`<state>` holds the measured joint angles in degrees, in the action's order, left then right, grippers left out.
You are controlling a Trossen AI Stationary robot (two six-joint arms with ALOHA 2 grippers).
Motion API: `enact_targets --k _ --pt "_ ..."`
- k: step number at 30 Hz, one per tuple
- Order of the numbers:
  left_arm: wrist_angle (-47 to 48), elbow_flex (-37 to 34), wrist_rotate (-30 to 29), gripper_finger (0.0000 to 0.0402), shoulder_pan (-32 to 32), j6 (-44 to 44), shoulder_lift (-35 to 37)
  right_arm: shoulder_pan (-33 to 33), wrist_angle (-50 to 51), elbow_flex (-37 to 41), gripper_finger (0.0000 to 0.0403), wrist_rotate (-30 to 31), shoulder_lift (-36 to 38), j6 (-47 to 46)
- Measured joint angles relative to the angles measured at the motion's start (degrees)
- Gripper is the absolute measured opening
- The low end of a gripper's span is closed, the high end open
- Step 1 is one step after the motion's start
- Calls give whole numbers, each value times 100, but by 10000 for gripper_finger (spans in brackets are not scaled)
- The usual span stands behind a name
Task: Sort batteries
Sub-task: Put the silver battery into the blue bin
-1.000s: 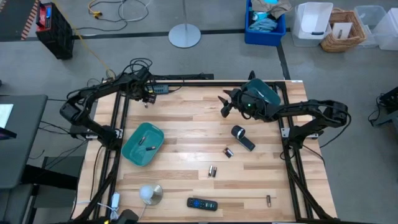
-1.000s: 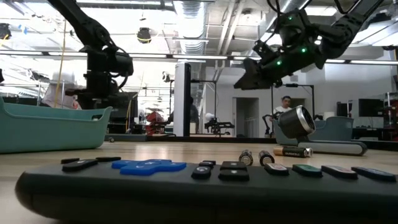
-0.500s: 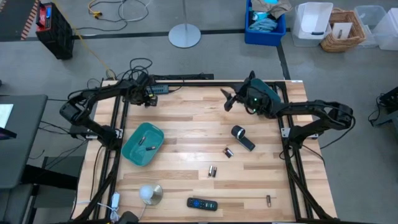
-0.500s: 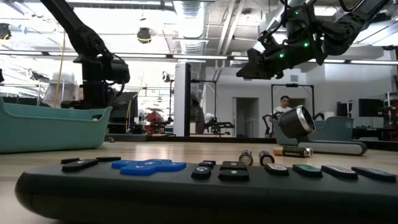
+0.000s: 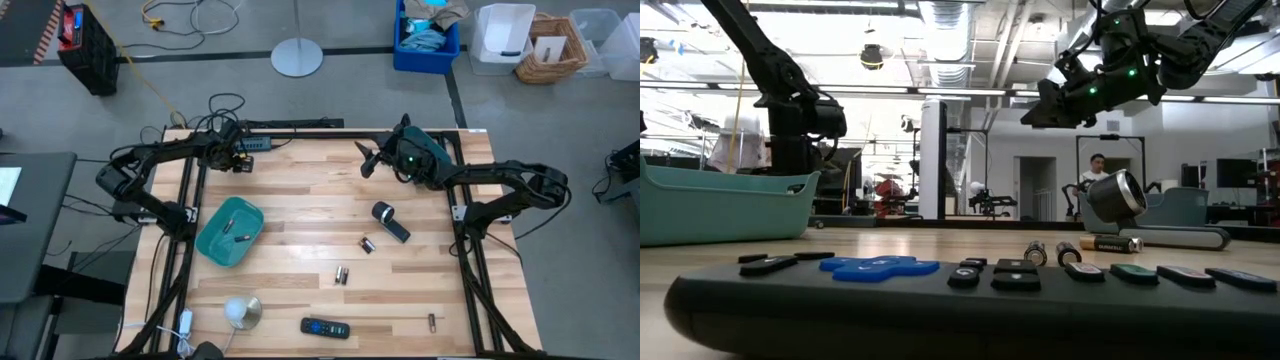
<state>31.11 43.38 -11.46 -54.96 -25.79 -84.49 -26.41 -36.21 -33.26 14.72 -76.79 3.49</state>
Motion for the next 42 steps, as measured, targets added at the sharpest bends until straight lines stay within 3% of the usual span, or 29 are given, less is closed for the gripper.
enact_targets --k 12,21,42 --pt "16 -48 -45 171 68 201 0 15 20 -3 214 0 0 -42" --pt "-64 -50 446 171 68 276 2 15 20 -7 214 0 0 -44" --pt "-172 3 554 171 -61 5 0 16 19 -7 214 -7 0 -46"
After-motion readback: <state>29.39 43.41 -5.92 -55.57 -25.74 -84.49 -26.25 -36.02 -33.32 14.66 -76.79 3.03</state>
